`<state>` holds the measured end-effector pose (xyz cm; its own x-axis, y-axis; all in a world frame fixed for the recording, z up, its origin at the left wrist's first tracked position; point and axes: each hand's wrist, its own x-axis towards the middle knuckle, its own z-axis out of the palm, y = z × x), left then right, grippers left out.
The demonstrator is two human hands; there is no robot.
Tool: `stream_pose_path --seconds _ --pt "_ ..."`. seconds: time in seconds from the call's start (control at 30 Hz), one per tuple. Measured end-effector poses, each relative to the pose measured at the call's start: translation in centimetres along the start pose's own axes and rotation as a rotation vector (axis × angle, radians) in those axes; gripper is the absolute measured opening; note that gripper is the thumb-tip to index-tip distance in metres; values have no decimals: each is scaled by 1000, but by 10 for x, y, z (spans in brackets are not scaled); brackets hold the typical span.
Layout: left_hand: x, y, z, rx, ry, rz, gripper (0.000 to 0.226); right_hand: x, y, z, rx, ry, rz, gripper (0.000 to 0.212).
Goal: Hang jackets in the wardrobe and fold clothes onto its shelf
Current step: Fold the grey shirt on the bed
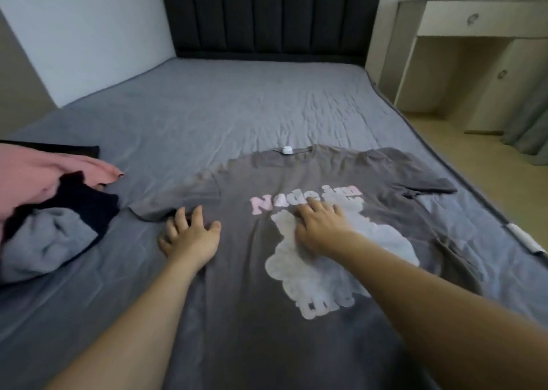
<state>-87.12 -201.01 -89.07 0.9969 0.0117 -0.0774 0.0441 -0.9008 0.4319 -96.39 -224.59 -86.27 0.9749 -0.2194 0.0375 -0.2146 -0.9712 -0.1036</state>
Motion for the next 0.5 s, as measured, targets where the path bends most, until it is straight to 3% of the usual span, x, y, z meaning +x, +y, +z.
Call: stream_pose_path --seconds 0.1,0.2,0.33,0.4,0.47,0.5 --pt "17 -41 -15 -279 227 -199 55 27 -58 34 84 -81 -110 57" --pt "46 -65 -27 -587 187 -306 53 48 -83 63 68 -39 -67 63" --pt "73 -61 -34 -949 86 -304 72 79 -93 71 71 -21 -83 69" --pt "78 -50 -30 -1044 99 -230 55 90 -96 72 53 -11 -125 69" --pt "80 -36 -27 -1181 197 -168 21 94 -98 76 31 -7 -146 67" --pt "80 -32 -30 -1210 268 -158 19 94 -98 78 21 4 -150 67"
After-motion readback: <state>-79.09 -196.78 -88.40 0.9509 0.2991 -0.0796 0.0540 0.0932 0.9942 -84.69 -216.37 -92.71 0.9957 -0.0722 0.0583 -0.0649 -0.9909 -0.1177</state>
